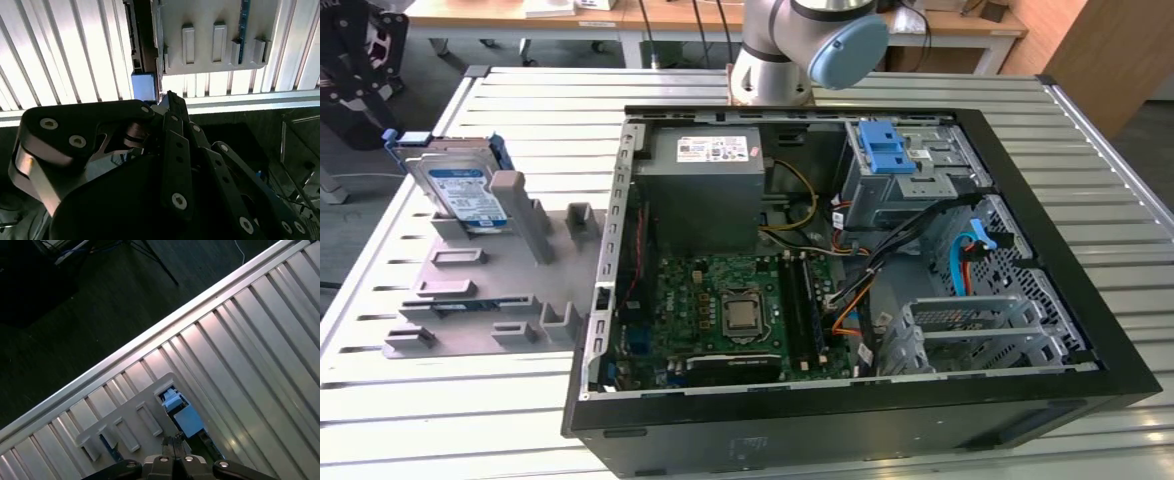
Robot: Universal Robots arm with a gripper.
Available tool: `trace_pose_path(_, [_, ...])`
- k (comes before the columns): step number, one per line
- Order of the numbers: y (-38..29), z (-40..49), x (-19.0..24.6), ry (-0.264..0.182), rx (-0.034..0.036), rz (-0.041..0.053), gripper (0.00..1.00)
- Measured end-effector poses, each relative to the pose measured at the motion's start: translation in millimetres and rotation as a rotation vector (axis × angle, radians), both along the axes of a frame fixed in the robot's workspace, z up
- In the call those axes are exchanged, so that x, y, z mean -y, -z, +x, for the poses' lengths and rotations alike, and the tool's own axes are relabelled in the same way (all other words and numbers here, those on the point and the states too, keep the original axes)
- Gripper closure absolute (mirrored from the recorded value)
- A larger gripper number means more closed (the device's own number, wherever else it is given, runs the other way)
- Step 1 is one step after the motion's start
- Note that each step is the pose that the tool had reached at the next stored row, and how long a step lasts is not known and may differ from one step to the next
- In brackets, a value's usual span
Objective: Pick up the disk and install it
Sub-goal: 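Pick up the disk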
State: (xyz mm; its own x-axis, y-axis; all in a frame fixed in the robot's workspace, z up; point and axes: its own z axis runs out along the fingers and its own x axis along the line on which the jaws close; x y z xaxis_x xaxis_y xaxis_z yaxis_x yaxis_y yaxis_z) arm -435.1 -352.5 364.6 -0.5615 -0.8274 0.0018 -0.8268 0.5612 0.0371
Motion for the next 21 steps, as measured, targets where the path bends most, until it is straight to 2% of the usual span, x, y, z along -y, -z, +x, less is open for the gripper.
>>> trace_pose_path(5, [2.6, 0.0, 0.0, -0.088, 0.0058, 0.0, 0.89])
trace_pose_path(11, [4.1, 0.0, 0.0, -0.171, 0.0297, 0.0, 0.89])
trace_pose_path(16, [4.8, 0.0, -1.5, -0.209, 0.0312, 0.0005, 0.89])
trace_pose_path(21, [5.3, 0.1, -11.5, -0.214, 0.031, 0.0, 0.89])
